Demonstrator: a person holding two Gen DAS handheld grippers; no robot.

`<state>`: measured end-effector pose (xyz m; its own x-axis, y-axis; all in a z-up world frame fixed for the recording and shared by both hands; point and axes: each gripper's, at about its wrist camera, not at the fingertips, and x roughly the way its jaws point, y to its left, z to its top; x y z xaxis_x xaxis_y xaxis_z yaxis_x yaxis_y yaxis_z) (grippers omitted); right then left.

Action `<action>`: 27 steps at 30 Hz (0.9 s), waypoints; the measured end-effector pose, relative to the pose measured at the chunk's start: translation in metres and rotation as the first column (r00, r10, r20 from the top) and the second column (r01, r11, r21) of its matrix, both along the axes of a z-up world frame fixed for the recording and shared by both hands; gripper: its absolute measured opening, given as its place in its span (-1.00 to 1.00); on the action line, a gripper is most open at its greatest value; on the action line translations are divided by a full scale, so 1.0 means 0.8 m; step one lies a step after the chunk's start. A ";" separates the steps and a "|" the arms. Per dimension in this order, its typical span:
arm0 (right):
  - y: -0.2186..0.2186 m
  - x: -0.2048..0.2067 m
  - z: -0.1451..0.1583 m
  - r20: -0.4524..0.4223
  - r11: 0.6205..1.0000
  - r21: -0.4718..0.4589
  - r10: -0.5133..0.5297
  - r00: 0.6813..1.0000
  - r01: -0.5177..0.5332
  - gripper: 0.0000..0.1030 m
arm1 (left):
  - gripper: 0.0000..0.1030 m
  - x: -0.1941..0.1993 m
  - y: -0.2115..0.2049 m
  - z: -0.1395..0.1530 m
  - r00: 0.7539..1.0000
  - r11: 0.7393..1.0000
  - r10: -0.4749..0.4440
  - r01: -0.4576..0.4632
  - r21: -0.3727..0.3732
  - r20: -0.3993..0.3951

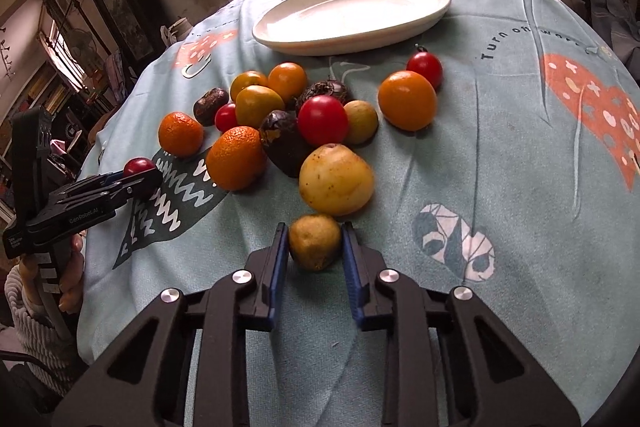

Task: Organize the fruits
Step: 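Place red apple on plate with left tool while right tool places small yellow fruit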

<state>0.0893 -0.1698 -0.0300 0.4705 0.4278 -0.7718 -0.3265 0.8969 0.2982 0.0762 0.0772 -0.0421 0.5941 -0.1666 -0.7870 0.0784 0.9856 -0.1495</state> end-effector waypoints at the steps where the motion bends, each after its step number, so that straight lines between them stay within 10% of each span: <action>1: -0.002 -0.003 0.002 0.004 1.000 0.007 0.000 1.000 0.000 -0.48 | -0.26 -0.001 0.000 0.001 1.000 1.000 -0.001 0.001 -0.002 0.005; 11: -0.033 -0.018 0.049 0.091 0.996 0.089 -0.034 0.995 0.025 -0.48 | -0.26 0.002 -0.006 0.034 0.998 1.000 0.006 -0.007 0.025 0.064; 19: -0.028 0.100 0.105 0.162 0.985 0.133 -0.129 0.978 0.108 -0.48 | -0.26 0.107 -0.048 0.116 0.985 0.999 -0.012 0.005 0.040 0.171; 27: -0.015 0.212 0.057 0.072 0.978 0.129 -0.172 0.982 0.162 -0.49 | -0.26 0.222 -0.098 0.079 0.997 1.000 -0.028 0.027 0.012 0.076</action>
<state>0.2590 -0.1820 0.0155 0.6035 0.4263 -0.6739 -0.2031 0.8994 0.3871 0.2535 -0.0009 0.0213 0.6479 -0.1760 -0.7411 0.1166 0.9844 -0.1317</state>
